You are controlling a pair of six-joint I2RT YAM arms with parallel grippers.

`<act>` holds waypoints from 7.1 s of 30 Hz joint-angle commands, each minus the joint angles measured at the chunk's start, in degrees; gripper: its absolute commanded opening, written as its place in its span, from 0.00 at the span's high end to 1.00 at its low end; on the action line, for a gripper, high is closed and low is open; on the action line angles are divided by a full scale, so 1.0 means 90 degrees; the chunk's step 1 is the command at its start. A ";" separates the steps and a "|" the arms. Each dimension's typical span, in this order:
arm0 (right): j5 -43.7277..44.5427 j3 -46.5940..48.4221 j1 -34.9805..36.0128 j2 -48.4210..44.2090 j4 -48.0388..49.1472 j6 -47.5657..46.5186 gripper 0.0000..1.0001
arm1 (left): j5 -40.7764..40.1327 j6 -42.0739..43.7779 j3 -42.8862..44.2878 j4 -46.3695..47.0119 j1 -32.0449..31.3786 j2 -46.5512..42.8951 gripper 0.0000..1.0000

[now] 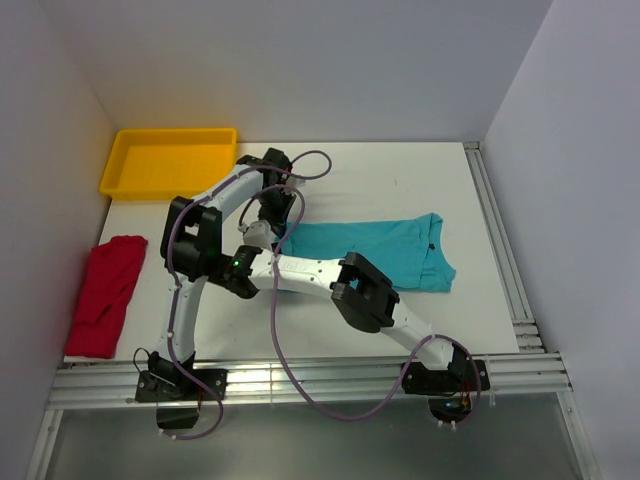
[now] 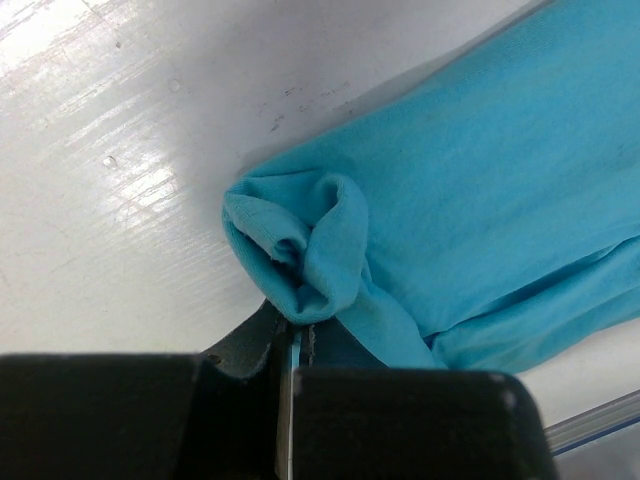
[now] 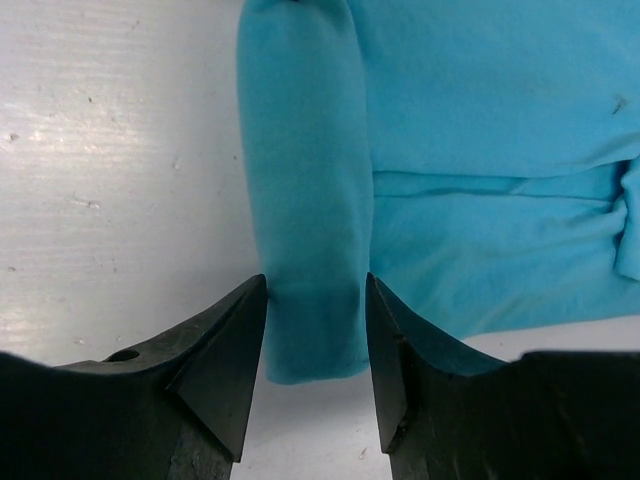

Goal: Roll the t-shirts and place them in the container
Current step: Roll the tshirt

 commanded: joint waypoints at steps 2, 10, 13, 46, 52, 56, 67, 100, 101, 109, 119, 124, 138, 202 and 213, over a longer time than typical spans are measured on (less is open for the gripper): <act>-0.0044 -0.0124 0.0037 0.0104 0.0126 -0.0126 0.50 | -0.0111 0.0142 0.0190 -0.0064 -0.0052 0.0127 0.97; -0.0356 -0.0670 -0.0002 -0.0208 0.0642 -0.0068 0.72 | -0.0130 0.0142 0.0210 -0.0054 -0.0043 0.0147 0.89; -0.0591 -0.1061 -0.0051 -0.0529 0.1090 -0.0058 0.83 | -0.0169 0.0142 0.0190 0.0004 -0.0043 0.0108 0.83; -0.4888 -0.6090 -0.1155 -0.3109 0.8845 0.1689 1.00 | -0.0414 0.0142 0.0239 0.0004 0.0387 -0.0234 0.81; -0.4781 -0.6901 -0.1184 -0.3343 0.9538 0.2080 1.00 | -0.0365 0.0093 0.0151 0.0218 0.0387 -0.0400 0.65; -0.4751 -0.7466 -0.1194 -0.3431 1.0095 0.2451 1.00 | -0.0326 0.0112 -0.0063 0.0473 0.0387 -0.0722 0.41; -0.4868 -0.8678 -0.1301 -0.3354 1.2095 0.3242 1.00 | 0.1039 0.0142 -0.0492 0.0600 0.0768 -0.1289 0.32; -0.5210 -0.8992 -0.1546 -0.2640 1.3368 0.4103 1.00 | 0.2409 0.0288 -0.1626 0.0844 0.1266 -0.0762 0.47; -0.5210 -0.8972 -0.1545 -0.2660 1.3339 0.4073 1.00 | 0.2360 0.0269 -0.1597 0.0835 0.1256 -0.0723 0.48; -0.5181 -0.8573 -0.1565 -0.2903 1.2286 0.3488 0.97 | 0.1883 0.0259 -0.1207 0.0620 0.1188 -0.0654 0.93; -0.3747 -0.7020 -0.1282 -0.3948 0.8311 0.1808 0.57 | 0.0486 0.0269 -0.0865 0.0259 0.0729 -0.0801 1.00; -0.3014 -0.5929 -0.1116 -0.3716 0.6583 0.1106 0.54 | 0.0163 0.0288 -0.0631 0.0015 0.0641 -0.0723 1.00; -0.1129 -0.2823 -0.0354 -0.2241 0.3311 0.0236 0.48 | -0.0433 0.0259 -0.0132 -0.0386 0.0387 -0.0371 1.00; -0.4312 -0.7858 -0.1633 -0.3734 0.9676 0.2334 1.00 | 0.2183 0.0278 -0.0931 0.0932 0.1090 -0.1425 0.30; -0.4585 -0.8396 -0.1838 -0.3656 1.0262 0.2832 1.00 | 0.3034 0.0298 -0.2016 0.1498 0.1217 -0.1377 0.29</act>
